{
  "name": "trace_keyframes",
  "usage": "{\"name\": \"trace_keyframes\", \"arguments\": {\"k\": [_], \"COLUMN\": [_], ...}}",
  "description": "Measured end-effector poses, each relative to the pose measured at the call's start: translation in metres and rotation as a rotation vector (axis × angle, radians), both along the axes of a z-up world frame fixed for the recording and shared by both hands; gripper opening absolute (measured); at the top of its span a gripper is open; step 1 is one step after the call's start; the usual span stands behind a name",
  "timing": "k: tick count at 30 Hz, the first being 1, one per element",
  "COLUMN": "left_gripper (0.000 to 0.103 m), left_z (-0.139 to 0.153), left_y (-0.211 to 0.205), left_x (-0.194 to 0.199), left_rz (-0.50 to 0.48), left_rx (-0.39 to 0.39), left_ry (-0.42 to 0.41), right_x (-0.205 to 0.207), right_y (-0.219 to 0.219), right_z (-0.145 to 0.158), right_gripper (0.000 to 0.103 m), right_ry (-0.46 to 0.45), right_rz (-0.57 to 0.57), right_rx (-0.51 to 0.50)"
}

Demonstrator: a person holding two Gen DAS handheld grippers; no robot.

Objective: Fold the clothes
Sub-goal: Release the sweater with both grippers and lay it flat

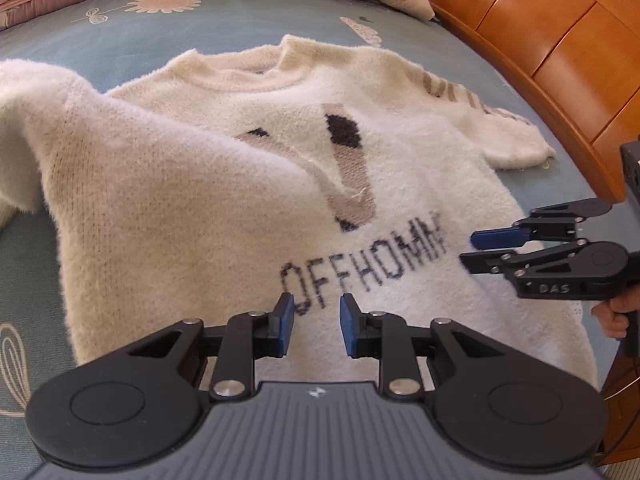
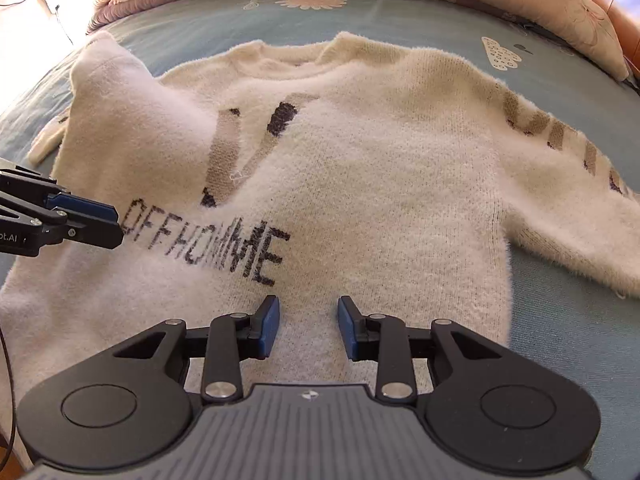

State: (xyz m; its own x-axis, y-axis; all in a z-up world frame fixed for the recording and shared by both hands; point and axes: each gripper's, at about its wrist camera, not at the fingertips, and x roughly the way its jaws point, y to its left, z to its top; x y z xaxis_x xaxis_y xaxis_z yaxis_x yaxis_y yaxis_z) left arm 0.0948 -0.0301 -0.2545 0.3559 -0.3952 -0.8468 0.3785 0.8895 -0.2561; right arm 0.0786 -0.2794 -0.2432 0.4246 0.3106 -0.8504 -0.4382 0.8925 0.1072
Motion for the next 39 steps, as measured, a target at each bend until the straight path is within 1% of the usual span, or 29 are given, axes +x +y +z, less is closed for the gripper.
{"name": "trace_keyframes", "arguments": {"k": [1, 3, 5, 6, 7, 9, 10, 11, 13, 14, 15, 17, 18, 20, 21, 22, 23, 24, 25, 26, 28, 30, 32, 34, 35, 36, 39], "left_gripper": [0.024, 0.025, 0.025, 0.025, 0.025, 0.026, 0.025, 0.024, 0.023, 0.024, 0.027, 0.032, 0.033, 0.034, 0.037, 0.037, 0.037, 0.037, 0.037, 0.037, 0.037, 0.037, 0.037, 0.035, 0.030, 0.029, 0.033], "left_z": [-0.005, -0.007, -0.006, -0.005, -0.004, 0.000, 0.003, 0.008, 0.019, 0.025, 0.029, 0.032, 0.030, 0.018, 0.011, 0.003, -0.001, -0.002, -0.003, -0.003, -0.002, 0.002, 0.005, 0.013, 0.019, 0.026, 0.046], "left_y": [0.010, 0.038, 0.057, 0.061, 0.063, 0.065, 0.062, 0.056, 0.039, 0.030, 0.019, -0.004, -0.016, -0.027, -0.029, -0.032, -0.030, -0.019, -0.006, 0.009, 0.031, 0.045, 0.050, 0.043, 0.036, 0.028, -0.012], "left_x": [-0.004, -0.019, -0.037, -0.044, -0.049, -0.057, -0.058, -0.058, -0.058, -0.059, -0.059, -0.059, -0.059, -0.062, -0.064, -0.066, -0.068, -0.070, -0.071, -0.073, -0.078, -0.080, -0.079, -0.076, -0.075, -0.073, -0.058], "left_rz": [0.013, 0.055, 0.081, 0.079, 0.077, 0.071, 0.064, 0.044, -0.030, -0.077, -0.124, -0.219, -0.266, -0.325, -0.347, -0.368, -0.378, -0.359, -0.329, -0.304, -0.262, -0.235, -0.214, -0.202, -0.203, -0.210, -0.262], "left_rx": [-0.001, -0.044, -0.042, -0.024, -0.004, 0.038, 0.066, 0.096, 0.136, 0.131, 0.117, 0.097, 0.102, 0.164, 0.200, 0.236, 0.254, 0.251, 0.269, 0.287, 0.320, 0.359, 0.387, 0.416, 0.415, 0.385, 0.187], "left_ry": [0.019, 0.036, 0.052, 0.058, 0.066, 0.080, 0.081, 0.071, 0.007, -0.038, -0.073, -0.126, -0.150, -0.181, -0.193, -0.204, -0.217, -0.221, -0.208, -0.194, -0.162, -0.139, -0.117, -0.105, -0.116, -0.135, -0.192], "right_x": [-0.006, -0.021, -0.041, -0.050, -0.059, -0.071, -0.076, -0.079, -0.081, -0.080, -0.079, -0.072, -0.067, -0.059, -0.056, -0.056, -0.057, -0.061, -0.066, -0.072, -0.091, -0.111, -0.127, -0.138, -0.140, -0.142, -0.136], "right_y": [-0.008, -0.028, -0.044, -0.051, -0.055, -0.056, -0.056, -0.054, -0.046, -0.039, -0.032, -0.008, 0.005, 0.028, 0.035, 0.036, 0.035, 0.028, 0.019, 0.011, -0.015, -0.030, -0.040, -0.045, -0.045, -0.044, -0.034], "right_z": [-0.002, -0.005, -0.007, -0.008, -0.009, -0.007, -0.006, -0.004, 0.004, 0.009, 0.013, 0.014, 0.012, 0.006, 0.001, -0.002, -0.004, -0.005, -0.006, -0.006, -0.010, -0.009, -0.005, 0.002, 0.005, 0.007, 0.004], "right_gripper": [0.039, 0.041, 0.042, 0.042, 0.045, 0.048, 0.048, 0.048, 0.048, 0.048, 0.049, 0.050, 0.050, 0.051, 0.050, 0.051, 0.052, 0.055, 0.062, 0.063, 0.064, 0.065, 0.065, 0.065, 0.065, 0.065, 0.065], "right_ry": [0.008, 0.042, 0.071, 0.085, 0.102, 0.128, 0.141, 0.142, 0.120, 0.091, 0.061, 0.015, -0.006, -0.036, -0.031, -0.030, -0.033, -0.021, -0.003, 0.014, 0.077, 0.113, 0.137, 0.144, 0.139, 0.132, 0.133], "right_rz": [-0.011, -0.053, -0.094, -0.111, -0.127, -0.149, -0.160, -0.165, -0.165, -0.150, -0.132, -0.060, -0.019, 0.056, 0.075, 0.088, 0.100, 0.093, 0.079, 0.065, 0.022, 0.005, -0.009, -0.027, -0.039, -0.049, -0.081], "right_rx": [-0.001, -0.009, -0.015, -0.023, -0.034, -0.064, -0.080, -0.095, -0.112, -0.096, -0.076, -0.054, -0.053, -0.058, -0.075, -0.090, -0.103, -0.108, -0.109, -0.111, -0.100, -0.123, -0.145, -0.142, -0.124, -0.104, -0.064]}}
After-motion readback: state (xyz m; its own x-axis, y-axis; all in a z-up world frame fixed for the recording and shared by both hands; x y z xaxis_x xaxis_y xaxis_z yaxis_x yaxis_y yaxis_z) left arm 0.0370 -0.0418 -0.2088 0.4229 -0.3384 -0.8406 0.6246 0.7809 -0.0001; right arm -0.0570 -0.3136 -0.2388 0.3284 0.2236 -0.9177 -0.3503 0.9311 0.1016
